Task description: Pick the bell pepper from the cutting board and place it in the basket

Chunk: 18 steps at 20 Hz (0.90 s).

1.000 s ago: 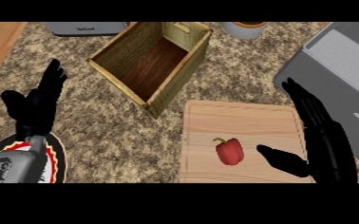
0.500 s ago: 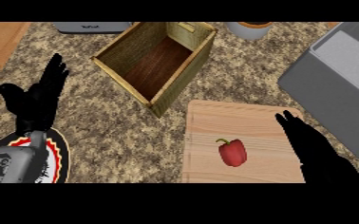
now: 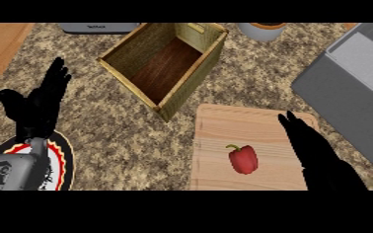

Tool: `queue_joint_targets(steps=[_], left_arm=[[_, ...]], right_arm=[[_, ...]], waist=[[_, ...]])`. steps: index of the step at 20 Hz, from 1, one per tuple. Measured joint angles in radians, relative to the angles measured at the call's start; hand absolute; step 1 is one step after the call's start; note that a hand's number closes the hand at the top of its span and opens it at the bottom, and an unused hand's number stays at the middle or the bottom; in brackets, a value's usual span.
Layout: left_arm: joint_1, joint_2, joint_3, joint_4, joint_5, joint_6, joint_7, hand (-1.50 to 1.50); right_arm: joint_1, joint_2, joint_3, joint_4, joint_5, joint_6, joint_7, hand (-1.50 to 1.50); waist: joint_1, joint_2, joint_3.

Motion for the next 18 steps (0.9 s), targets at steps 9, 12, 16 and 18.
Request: queue_joint_targets(steps=[9,12,16,18], left_arm=[[0.007,-0.050,0.010,-0.035,-0.050,-0.008,0.024,0.00],[0.007,-0.054,0.023,-0.028,-0.060,-0.023,0.016,0.00],[0.017,-0.065,0.040,-0.031,-0.071,-0.042,0.011,0.00],[0.016,-0.071,0.048,-0.038,-0.081,-0.046,0.019,0.00]], right_arm=[[0.118,0.012,0.012,0.126,0.054,-0.213,-0.228,-1.50],[0.128,0.021,0.025,0.177,0.086,-0.277,-0.285,-1.50],[0.160,0.009,0.004,0.235,0.097,-0.361,-0.380,-1.50],[0.172,0.017,0.017,0.254,0.122,-0.389,-0.400,-1.50]], waist=[[0.002,0.001,0.001],[0.003,0.001,0.001],[0.002,0.001,0.001],[0.003,0.001,0.001]])
